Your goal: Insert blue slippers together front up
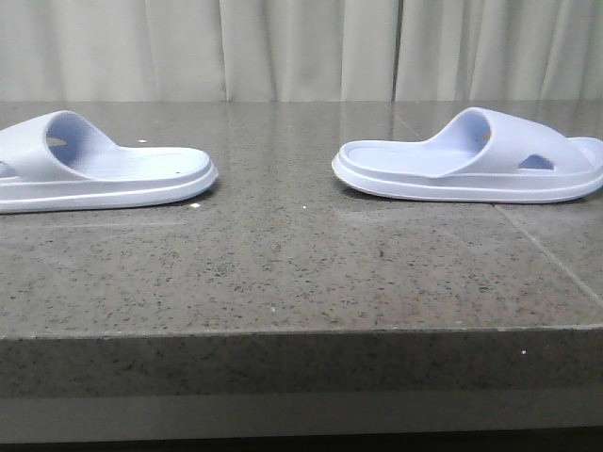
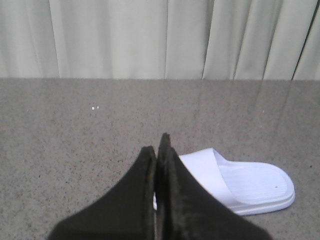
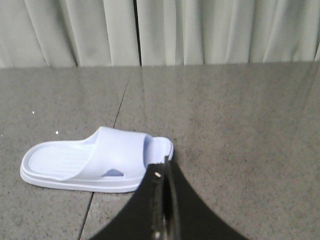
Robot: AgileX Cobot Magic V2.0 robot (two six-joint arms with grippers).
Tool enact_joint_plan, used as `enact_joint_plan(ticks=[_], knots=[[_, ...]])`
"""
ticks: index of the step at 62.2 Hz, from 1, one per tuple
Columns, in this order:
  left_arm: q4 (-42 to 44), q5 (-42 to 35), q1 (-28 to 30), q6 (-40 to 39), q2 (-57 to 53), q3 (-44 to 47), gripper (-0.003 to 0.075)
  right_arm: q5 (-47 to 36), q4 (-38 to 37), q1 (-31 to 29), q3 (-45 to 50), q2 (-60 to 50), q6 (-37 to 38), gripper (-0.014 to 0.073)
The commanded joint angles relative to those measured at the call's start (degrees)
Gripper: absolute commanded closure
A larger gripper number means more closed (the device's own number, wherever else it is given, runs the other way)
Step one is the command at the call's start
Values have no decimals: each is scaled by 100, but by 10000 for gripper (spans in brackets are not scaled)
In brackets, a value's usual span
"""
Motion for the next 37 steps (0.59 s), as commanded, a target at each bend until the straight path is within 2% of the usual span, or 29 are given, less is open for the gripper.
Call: enact_joint_plan(ticks=[1, 37], knots=[[-52, -390, -41, -53, 216, -117, 741, -279, -56, -3, -187, 288, -35, 712], [-52, -391, -41, -53, 434, 48, 737, 590, -56, -3, -181, 821, -35, 697]])
